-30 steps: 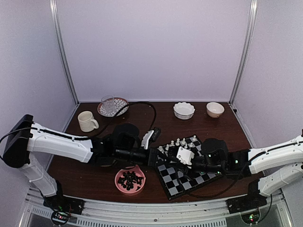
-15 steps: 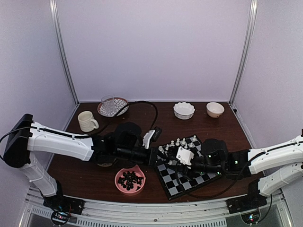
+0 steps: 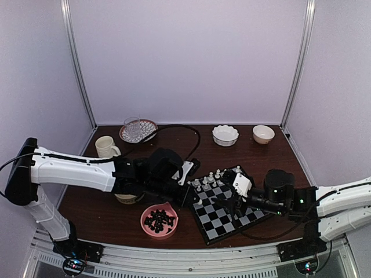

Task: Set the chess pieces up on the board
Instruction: Pass from the right arm to the left, then place the knight on the chessboard.

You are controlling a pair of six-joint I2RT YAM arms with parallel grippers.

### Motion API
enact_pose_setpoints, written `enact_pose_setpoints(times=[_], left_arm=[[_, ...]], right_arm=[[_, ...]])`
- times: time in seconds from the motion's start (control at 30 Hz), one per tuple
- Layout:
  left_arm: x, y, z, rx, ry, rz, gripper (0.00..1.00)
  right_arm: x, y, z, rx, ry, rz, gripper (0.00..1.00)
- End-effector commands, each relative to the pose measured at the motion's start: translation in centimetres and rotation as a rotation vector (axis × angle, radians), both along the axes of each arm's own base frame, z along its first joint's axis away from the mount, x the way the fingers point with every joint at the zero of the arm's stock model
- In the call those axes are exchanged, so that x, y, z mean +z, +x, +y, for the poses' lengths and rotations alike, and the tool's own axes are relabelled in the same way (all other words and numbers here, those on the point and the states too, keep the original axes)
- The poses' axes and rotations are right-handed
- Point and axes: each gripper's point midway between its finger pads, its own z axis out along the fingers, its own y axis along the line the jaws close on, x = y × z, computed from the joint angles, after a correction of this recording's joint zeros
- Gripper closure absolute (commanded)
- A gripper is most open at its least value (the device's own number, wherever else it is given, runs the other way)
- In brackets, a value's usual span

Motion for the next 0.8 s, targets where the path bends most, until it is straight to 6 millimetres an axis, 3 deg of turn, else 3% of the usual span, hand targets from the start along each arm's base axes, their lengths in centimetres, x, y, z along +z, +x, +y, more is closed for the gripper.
enact_pose_setpoints(times=[0.0,0.37,0.5,0.77], left_arm=[[-0.9,1.0,-0.4,-0.003,0.146,-0.116,1.0],[-4.6,1.4,-2.8,-0.052,0.277,-0.112,1.0],[-5.8,1.6,-3.2,-0.062,0.319,-0.108,1.0],[-7.3,1.7,-4.0,-0.078,0.35,-0.091,1.0]], right_arm=[[1.1,2.9,-2.2,-0.184,0.073,0.02,0.31],[0.6,8.8,-10.7,-0.621,0.229,0.122,0.32],[0.1,9.5,-11.7,-0.666,0.244,0.153,0.32],[-0.1,9.6,-11.8,-0.664,0.24,0.161,0.32]])
